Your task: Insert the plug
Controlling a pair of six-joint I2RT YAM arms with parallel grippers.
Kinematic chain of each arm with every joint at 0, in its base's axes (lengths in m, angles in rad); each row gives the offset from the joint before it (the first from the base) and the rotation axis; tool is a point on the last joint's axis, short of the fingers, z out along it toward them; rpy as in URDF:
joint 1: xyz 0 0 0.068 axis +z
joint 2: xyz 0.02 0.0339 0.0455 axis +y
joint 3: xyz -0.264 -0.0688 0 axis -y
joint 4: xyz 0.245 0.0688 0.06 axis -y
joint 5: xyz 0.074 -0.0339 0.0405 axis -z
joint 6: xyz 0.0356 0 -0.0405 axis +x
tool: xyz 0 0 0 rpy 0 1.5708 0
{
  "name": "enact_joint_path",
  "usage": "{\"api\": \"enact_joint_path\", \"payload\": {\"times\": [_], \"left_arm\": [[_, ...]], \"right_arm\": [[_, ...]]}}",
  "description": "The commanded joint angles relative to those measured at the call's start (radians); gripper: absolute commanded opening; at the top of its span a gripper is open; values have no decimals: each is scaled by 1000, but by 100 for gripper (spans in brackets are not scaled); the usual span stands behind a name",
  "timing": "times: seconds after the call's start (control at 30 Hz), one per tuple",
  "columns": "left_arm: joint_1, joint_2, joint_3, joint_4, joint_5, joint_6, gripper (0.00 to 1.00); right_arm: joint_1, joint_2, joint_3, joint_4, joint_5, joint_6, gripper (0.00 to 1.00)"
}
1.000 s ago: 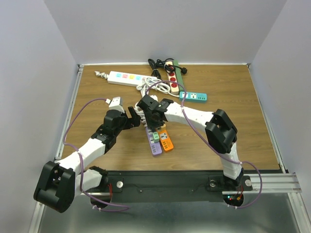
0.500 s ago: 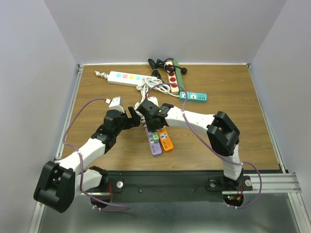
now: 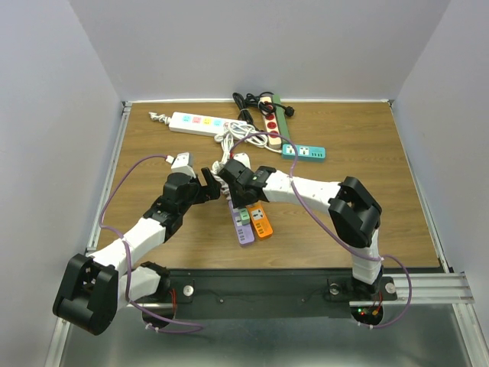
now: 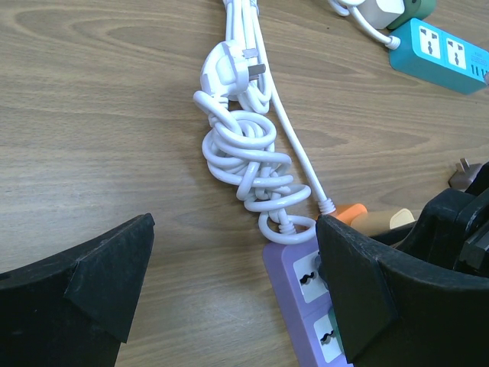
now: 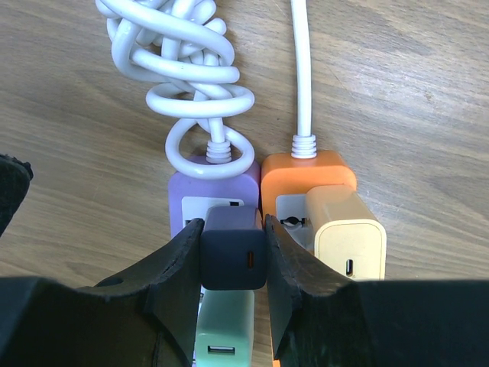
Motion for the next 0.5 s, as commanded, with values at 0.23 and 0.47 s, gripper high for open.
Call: {"api": "enact_joint_path", "payload": {"times": [0.23, 0.47], "left_arm": [[9, -12, 9, 35, 2, 15, 99], [9, -7, 16, 31, 2, 16, 99]], "right_arm": [[33, 105, -88, -117, -97, -32, 0], [35, 103, -125, -111, -125, -36, 0]]}}
